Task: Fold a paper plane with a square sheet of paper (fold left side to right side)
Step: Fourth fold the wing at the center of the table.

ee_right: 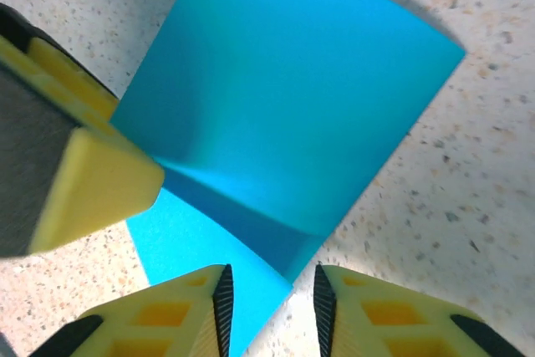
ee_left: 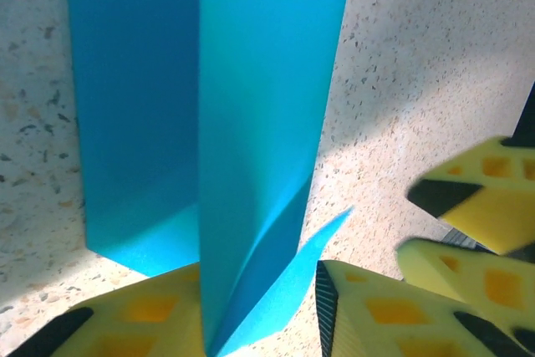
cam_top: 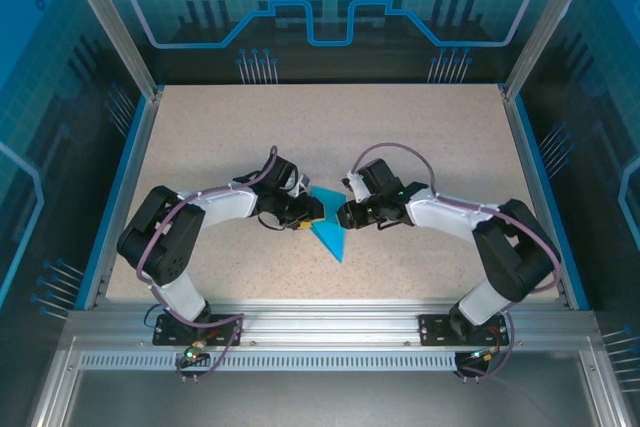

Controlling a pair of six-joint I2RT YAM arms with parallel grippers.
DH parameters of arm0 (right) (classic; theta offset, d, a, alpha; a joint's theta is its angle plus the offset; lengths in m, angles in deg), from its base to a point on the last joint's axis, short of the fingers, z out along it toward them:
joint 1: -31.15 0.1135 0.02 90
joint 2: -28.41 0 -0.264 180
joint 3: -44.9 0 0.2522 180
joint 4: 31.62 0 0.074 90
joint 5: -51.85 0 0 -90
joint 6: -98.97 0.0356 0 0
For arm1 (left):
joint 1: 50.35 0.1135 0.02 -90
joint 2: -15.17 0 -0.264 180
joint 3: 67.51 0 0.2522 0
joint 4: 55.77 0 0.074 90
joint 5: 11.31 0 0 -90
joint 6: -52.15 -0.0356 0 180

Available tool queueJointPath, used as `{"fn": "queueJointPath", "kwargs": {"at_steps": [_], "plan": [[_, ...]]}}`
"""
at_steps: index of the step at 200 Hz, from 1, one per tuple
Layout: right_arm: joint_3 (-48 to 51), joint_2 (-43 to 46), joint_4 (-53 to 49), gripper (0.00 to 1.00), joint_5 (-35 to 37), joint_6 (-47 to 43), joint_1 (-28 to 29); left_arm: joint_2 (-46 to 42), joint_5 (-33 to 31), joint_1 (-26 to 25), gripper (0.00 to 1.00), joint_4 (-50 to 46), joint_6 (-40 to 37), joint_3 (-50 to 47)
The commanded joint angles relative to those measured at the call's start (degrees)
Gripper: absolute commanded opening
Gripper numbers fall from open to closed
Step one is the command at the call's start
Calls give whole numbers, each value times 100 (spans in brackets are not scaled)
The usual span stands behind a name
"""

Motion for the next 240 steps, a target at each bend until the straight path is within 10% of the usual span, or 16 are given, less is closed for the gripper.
{"fn": "queueJointPath", "kwargs": {"at_steps": [1, 107, 240], "plan": [[213, 375, -214, 37, 128, 91, -43, -133, 126, -26, 33, -43, 12, 120], [508, 384, 134, 46, 2381, 879, 2110, -114, 182, -29, 25, -260, 256, 330], [-90, -509, -359, 38, 2594, 612, 2213, 32, 245, -45, 22, -368, 478, 576]]}}
